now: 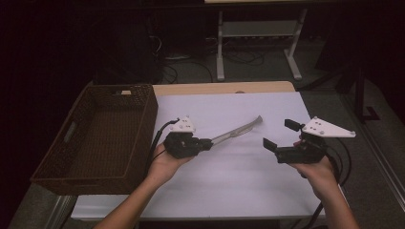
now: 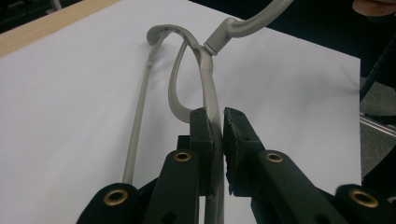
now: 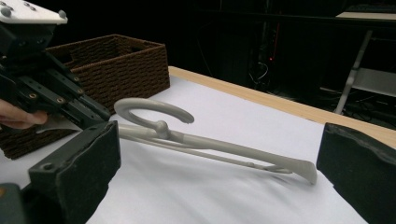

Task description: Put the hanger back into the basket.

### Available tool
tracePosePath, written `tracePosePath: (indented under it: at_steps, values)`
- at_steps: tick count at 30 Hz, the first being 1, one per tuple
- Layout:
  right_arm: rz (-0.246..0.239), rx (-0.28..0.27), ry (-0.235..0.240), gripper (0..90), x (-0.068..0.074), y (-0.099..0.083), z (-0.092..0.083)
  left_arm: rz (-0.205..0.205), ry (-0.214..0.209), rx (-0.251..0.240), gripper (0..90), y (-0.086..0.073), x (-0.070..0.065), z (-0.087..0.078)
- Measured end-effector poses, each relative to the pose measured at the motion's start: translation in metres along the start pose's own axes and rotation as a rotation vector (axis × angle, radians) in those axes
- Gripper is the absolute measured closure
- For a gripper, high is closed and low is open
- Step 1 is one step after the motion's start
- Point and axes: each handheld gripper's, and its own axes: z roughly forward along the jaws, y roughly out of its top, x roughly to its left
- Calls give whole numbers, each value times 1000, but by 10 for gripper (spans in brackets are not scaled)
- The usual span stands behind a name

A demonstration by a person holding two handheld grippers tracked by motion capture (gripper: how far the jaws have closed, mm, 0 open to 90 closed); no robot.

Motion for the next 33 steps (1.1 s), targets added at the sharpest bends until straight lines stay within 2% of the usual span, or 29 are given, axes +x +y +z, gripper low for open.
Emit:
tracePosePath:
  at_steps: [7,14,21,22,25,27,29,31,32,33]
  values:
    - [-5,-6,-4,0,-1,1,-1,0,7,-46,833,9,0,-15]
    - [-1,-16,-13,0,-2,4,-5,-18,12,-96,832,19,2,-37]
    - [-4,-15,-11,0,-1,4,-4,-23,22,-114,832,31,8,-66]
    - [-3,-15,-11,0,-1,4,-4,-23,22,-114,832,31,8,-66]
    - [-1,-16,-12,0,-1,4,-4,-36,25,-131,832,33,14,-82]
    - [-3,-17,-13,0,-2,4,-4,-41,25,-139,832,33,16,-87]
    - [-2,-16,-14,0,-2,4,-3,-46,37,-150,832,34,21,-101]
    - [-4,-15,-14,0,-2,4,-3,-47,41,-155,832,34,23,-106]
    - [-6,-16,-14,0,-2,4,-3,-51,54,-163,832,34,26,-116]
    - [-6,-16,-14,0,-2,4,-3,-51,54,-163,832,34,26,-116]
